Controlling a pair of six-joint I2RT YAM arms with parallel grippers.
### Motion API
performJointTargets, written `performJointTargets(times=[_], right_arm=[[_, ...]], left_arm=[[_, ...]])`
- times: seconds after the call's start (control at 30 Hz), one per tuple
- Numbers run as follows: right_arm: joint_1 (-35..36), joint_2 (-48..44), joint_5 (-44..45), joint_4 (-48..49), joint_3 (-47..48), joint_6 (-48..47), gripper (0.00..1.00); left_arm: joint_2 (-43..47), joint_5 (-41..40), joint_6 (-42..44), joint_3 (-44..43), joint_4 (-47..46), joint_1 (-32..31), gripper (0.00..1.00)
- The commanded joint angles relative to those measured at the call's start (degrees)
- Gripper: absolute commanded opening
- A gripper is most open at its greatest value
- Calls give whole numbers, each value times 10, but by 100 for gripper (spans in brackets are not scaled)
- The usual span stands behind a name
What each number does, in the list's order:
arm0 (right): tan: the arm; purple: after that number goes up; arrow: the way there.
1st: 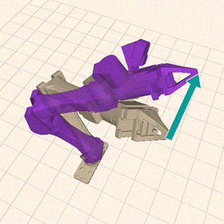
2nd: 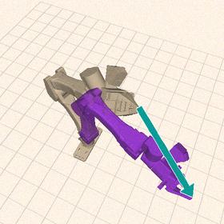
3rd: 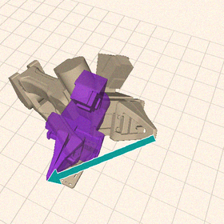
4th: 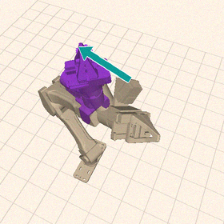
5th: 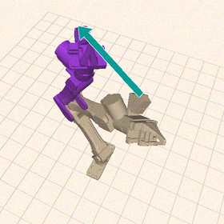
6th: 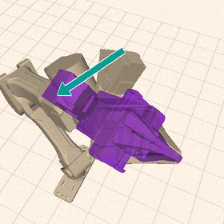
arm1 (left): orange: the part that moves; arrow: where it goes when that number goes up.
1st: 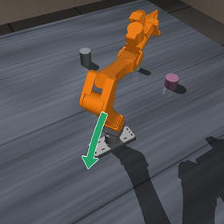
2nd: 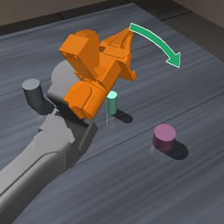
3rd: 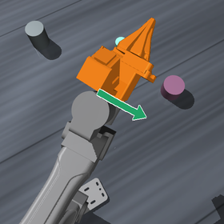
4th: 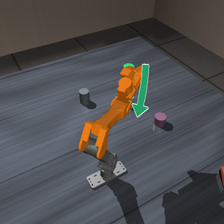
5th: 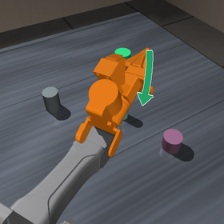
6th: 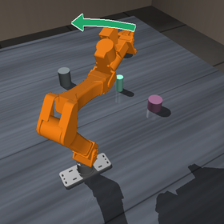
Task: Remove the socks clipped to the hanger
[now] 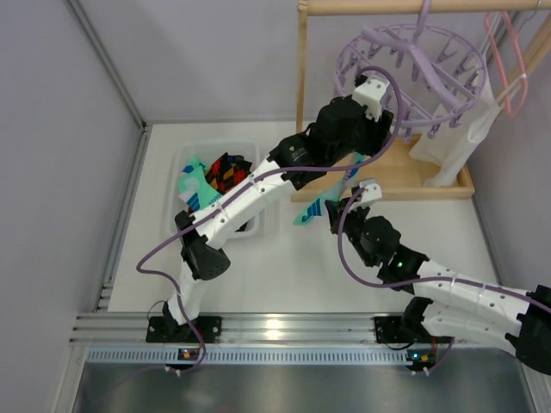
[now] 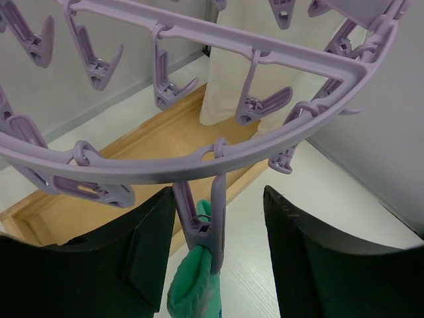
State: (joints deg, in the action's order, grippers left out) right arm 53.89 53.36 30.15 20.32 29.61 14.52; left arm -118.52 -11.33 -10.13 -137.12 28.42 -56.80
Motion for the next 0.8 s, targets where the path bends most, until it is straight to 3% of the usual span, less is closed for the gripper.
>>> performJointTargets(times=[0.0,0.1,0.23,0.37,0.5,0.63,0.73,0.77], right_arm=[[14,-19,-26,31,-7,-5,0],[14,-26,-34,33,-10,-5,0],[14,-26,-40,37,-11,-9,0],[15,-25,-43,35,-15,-11,0],[14,-34,-36,32,-35,-6,0],[14,-59,-33,35,-79,20,0],[14,-89,-32,32,-116,43,0],[15,-98,-32,31,-123,47,0]], left_arm=[[-4,4,1,-2,-41,11,59],[-7,14,-2,-1,-41,17,59],[-14,19,-2,-4,-48,20,50],[-15,21,-1,-5,-56,20,37],[-14,8,4,-5,-57,20,14],[-9,-5,7,-3,-57,20,0],[-5,-11,8,4,-57,20,0],[-3,-8,7,6,-57,20,6]])
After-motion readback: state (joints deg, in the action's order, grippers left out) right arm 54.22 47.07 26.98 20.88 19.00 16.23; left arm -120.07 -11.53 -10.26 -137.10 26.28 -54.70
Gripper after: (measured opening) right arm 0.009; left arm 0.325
